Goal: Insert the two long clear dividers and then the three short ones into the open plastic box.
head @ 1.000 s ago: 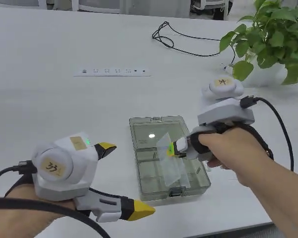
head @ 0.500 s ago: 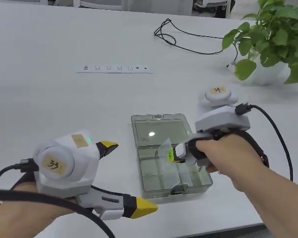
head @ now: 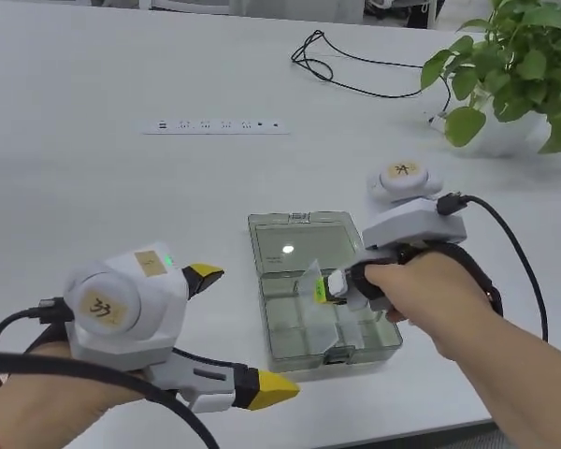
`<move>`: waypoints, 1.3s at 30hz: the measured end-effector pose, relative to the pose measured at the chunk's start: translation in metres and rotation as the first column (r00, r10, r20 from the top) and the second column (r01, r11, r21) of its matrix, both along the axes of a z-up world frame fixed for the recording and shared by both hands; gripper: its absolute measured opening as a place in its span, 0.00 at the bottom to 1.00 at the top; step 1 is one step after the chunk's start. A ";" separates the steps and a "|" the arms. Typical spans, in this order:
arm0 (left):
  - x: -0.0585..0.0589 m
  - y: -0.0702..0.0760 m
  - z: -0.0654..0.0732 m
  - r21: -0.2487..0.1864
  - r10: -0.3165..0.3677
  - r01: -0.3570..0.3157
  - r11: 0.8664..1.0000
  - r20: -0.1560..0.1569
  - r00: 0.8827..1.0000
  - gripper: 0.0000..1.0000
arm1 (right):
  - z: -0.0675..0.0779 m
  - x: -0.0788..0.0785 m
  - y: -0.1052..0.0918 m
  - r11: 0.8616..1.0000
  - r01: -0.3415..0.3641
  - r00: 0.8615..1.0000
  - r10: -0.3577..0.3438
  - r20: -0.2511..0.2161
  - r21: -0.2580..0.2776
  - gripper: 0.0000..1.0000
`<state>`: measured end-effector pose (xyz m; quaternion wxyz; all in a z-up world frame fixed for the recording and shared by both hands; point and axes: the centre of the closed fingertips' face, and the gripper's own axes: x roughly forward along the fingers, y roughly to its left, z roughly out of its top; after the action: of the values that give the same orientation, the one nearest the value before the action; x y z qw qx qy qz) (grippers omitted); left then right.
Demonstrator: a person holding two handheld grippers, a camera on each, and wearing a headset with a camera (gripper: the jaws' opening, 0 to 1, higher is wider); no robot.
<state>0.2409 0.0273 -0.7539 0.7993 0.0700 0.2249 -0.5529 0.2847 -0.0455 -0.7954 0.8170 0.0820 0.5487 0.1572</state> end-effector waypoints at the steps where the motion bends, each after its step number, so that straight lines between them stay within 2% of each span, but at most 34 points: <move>1: 0.000 0.000 0.000 0.000 0.001 -0.001 1.000 -0.001 1.000 1.00 | 0.000 0.000 0.000 1.000 -0.004 1.000 0.004 0.000 -0.003 0.06; 11: 0.001 0.003 0.004 -0.002 0.023 -0.023 1.000 0.000 1.000 1.00 | 0.000 0.000 0.008 0.997 -0.072 0.997 0.072 0.006 -0.021 0.07; 14: 0.001 0.004 0.005 0.000 0.029 -0.029 1.000 0.000 1.000 1.00 | -0.006 -0.008 0.014 0.995 -0.100 0.995 0.099 -0.014 -0.023 0.07; 15: 0.001 0.004 0.005 0.000 0.031 -0.031 1.000 0.000 1.000 1.00 | -0.006 -0.010 0.016 0.993 -0.111 0.994 0.111 -0.007 -0.031 0.07; 23: 0.000 0.008 0.007 0.001 0.057 -0.057 0.998 -0.005 0.998 1.00 | 0.004 -0.005 0.010 0.995 -0.095 0.995 0.095 -0.005 -0.020 0.07; 28: 0.001 0.007 0.008 -0.001 0.060 -0.060 0.998 -0.005 0.998 1.00 | 0.001 -0.006 0.006 0.995 -0.094 0.996 0.094 -0.009 -0.021 0.06; 34: 0.002 0.007 0.007 0.000 0.058 -0.058 0.998 -0.005 0.998 1.00 | 0.000 -0.005 0.007 0.993 -0.110 0.994 0.110 0.002 -0.038 0.06; 39: 0.001 0.008 0.005 0.008 0.055 -0.055 0.998 -0.006 0.998 1.00 | -0.001 0.000 0.009 0.984 -0.155 0.987 0.158 0.025 -0.087 0.07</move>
<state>0.2422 0.0349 -0.7490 0.8132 0.0652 0.2316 -0.5299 0.2851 -0.0361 -0.7967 0.8135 0.0012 0.5465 0.1988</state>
